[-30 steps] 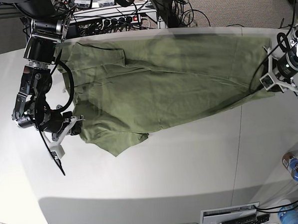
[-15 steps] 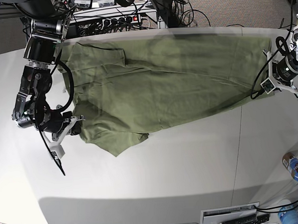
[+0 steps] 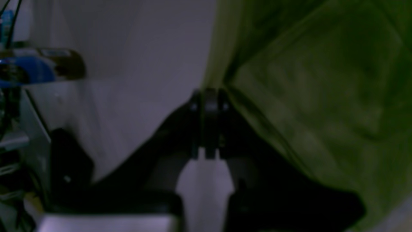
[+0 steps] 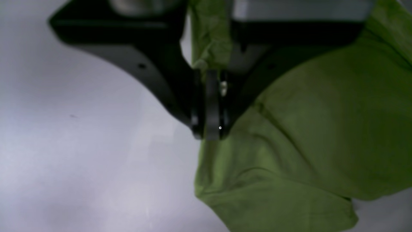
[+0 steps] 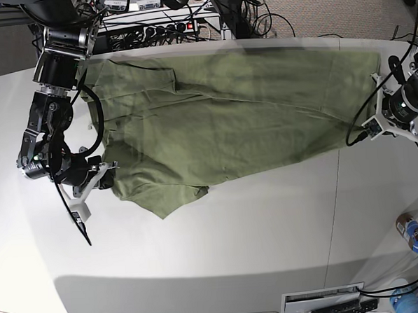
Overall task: Fold the T-shirt properly
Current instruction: 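Hold both edges and raise the left gripper, lifting the shirt end, then pull both held edges toward the robot base, folding the shirt over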
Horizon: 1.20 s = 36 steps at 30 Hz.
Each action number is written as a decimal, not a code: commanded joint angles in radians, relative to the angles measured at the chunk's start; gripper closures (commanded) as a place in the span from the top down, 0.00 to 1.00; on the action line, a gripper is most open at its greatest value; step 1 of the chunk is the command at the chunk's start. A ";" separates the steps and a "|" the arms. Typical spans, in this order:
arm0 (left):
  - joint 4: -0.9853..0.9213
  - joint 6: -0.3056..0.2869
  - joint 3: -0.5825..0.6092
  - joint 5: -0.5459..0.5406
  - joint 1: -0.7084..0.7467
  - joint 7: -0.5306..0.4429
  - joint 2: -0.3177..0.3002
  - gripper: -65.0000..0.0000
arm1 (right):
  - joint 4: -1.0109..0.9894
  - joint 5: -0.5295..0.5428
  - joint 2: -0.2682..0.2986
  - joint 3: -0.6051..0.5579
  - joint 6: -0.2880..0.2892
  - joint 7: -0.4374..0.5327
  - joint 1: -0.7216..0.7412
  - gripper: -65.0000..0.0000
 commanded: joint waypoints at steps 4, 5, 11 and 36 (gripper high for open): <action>0.054 0.044 -0.015 0.001 0.055 0.046 -0.071 0.00 | 0.018 0.021 0.012 0.002 0.003 0.022 0.030 0.00; 0.061 0.052 -0.015 0.005 0.069 0.060 -0.077 0.00 | 0.018 0.021 0.012 0.002 0.003 0.022 0.030 0.00; 0.088 0.053 -0.015 0.056 0.145 0.092 -0.090 0.00 | 0.018 0.021 0.012 0.002 0.003 0.021 0.030 0.00; 0.170 0.033 -0.015 0.063 0.349 0.302 -0.104 0.00 | 0.143 0.068 0.018 0.002 0.006 -0.039 -0.042 0.00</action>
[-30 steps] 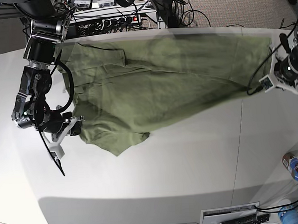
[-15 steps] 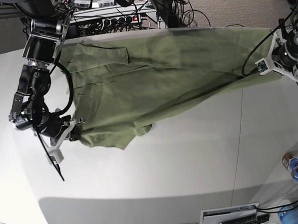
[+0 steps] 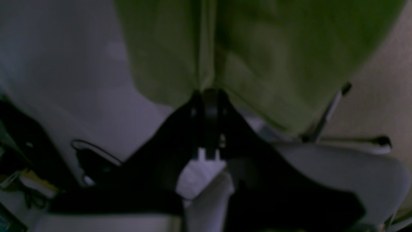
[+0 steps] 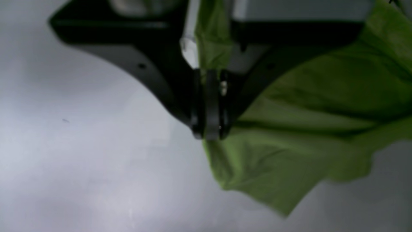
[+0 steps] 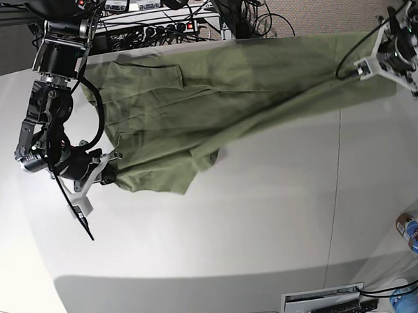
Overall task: Fold the T-shirt properly
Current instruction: 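Pull both held edges toward the robot base, folding the shirt over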
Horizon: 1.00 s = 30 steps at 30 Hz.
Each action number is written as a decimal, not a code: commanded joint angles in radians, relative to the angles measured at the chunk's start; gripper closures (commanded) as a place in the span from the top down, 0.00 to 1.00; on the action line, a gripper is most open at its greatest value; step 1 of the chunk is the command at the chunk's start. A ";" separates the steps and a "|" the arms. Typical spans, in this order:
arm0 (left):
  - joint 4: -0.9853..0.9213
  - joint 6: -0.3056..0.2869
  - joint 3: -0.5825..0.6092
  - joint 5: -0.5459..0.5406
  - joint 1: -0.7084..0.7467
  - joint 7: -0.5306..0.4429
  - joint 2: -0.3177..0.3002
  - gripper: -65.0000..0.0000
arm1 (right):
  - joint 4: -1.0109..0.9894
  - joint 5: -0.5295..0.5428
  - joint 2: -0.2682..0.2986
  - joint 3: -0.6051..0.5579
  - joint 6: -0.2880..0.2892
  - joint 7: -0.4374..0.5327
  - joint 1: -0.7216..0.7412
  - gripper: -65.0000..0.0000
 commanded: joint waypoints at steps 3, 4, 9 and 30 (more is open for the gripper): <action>0.010 0.026 -0.012 0.053 0.052 0.018 -0.024 0.00 | 0.018 0.003 0.015 0.002 0.003 0.006 0.013 0.00; 0.010 0.028 -0.012 0.056 0.066 0.018 -0.024 0.00 | 0.018 0.001 0.015 0.002 0.003 0.006 0.011 0.00; 0.011 0.027 -0.012 0.059 0.114 0.014 -0.024 0.00 | 0.018 0.000 0.015 0.002 0.003 0.003 0.000 0.00; 0.007 0.010 -0.012 -0.039 0.112 -0.009 -0.016 0.32 | 0.018 -0.060 0.014 -0.071 0.003 -0.026 -0.041 0.01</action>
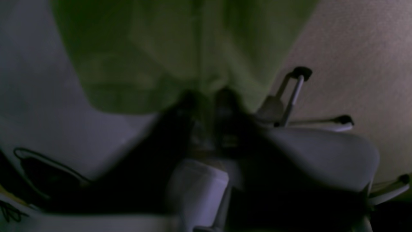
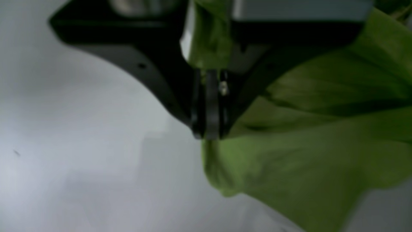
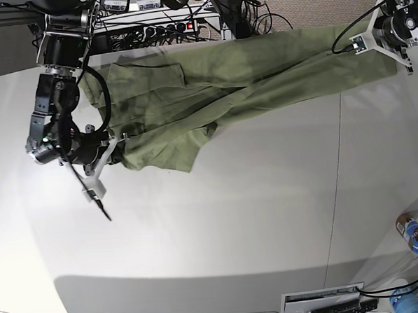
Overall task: Fold the T-shirt properly
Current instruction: 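Pull both held edges toward the robot base, folding the shirt over, then lay the held edges down along the shirt's collar side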
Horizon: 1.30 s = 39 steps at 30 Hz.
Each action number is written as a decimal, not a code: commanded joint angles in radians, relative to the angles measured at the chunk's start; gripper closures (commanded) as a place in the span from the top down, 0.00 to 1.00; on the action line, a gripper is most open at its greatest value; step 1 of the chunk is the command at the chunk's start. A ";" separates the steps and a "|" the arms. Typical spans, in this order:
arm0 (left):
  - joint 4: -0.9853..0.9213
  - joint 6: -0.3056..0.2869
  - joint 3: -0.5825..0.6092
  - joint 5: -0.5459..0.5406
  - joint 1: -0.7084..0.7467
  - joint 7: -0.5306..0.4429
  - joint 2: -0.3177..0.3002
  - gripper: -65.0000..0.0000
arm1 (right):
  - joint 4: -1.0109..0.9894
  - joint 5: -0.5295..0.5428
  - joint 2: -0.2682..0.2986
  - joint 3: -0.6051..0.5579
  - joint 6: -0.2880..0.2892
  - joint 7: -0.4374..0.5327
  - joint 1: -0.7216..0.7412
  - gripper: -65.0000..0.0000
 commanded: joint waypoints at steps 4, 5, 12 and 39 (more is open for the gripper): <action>0.002 0.065 -0.010 0.013 -0.002 -0.039 -0.019 0.50 | 0.018 -0.024 0.014 0.000 0.002 0.018 0.020 0.25; 0.002 0.075 -0.010 0.023 -0.003 -0.043 -0.019 0.50 | 0.018 -0.032 0.014 0.001 0.002 0.020 0.020 0.28; 0.003 0.158 -0.010 0.079 -0.008 -0.105 -0.019 0.50 | 0.048 0.044 0.003 0.001 0.002 0.064 0.019 0.31; 0.017 0.157 -0.010 0.125 -0.055 0.161 0.005 0.50 | 0.114 -0.057 -0.050 -0.206 -0.001 0.108 0.011 0.31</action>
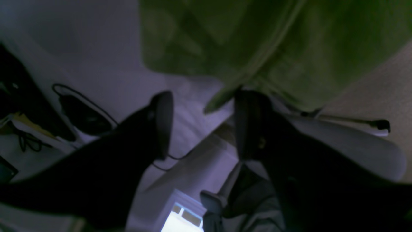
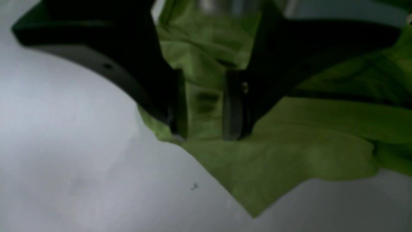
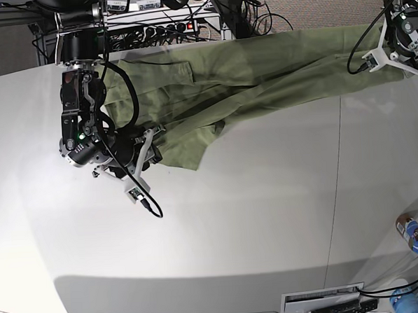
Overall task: Fold the T-shirt properly
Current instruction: 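Lay the held edges down along the shirt's collar side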
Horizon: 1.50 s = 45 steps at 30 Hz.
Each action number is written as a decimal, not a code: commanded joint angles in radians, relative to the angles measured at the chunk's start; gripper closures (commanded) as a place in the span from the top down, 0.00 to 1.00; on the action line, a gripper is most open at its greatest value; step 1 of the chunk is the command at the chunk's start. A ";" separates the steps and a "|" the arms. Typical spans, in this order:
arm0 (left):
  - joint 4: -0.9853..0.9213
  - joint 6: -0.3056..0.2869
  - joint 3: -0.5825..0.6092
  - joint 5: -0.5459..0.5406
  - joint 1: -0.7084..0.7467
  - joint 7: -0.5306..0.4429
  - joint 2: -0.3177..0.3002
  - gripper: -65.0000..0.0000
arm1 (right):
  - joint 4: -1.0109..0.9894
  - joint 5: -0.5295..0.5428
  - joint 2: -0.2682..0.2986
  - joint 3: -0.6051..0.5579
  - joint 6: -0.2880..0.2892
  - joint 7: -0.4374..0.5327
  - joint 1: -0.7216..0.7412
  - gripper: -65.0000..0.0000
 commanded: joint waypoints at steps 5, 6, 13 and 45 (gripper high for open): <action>0.106 0.081 -0.009 0.092 -0.002 0.025 -0.025 0.50 | 0.018 0.013 0.005 0.005 0.000 0.006 0.022 0.28; 0.128 0.087 -0.009 0.110 -0.002 0.042 -0.025 0.50 | 0.018 0.013 0.005 0.005 0.000 0.003 0.022 0.27; 0.217 0.077 -0.009 0.145 -0.002 0.153 -0.025 0.42 | 0.018 0.013 0.006 0.005 0.002 -0.008 0.021 0.17; 0.183 -0.090 -0.009 -0.318 -0.017 -0.042 0.058 0.00 | 0.018 -0.119 -0.010 -0.187 0.000 -0.033 -0.050 0.00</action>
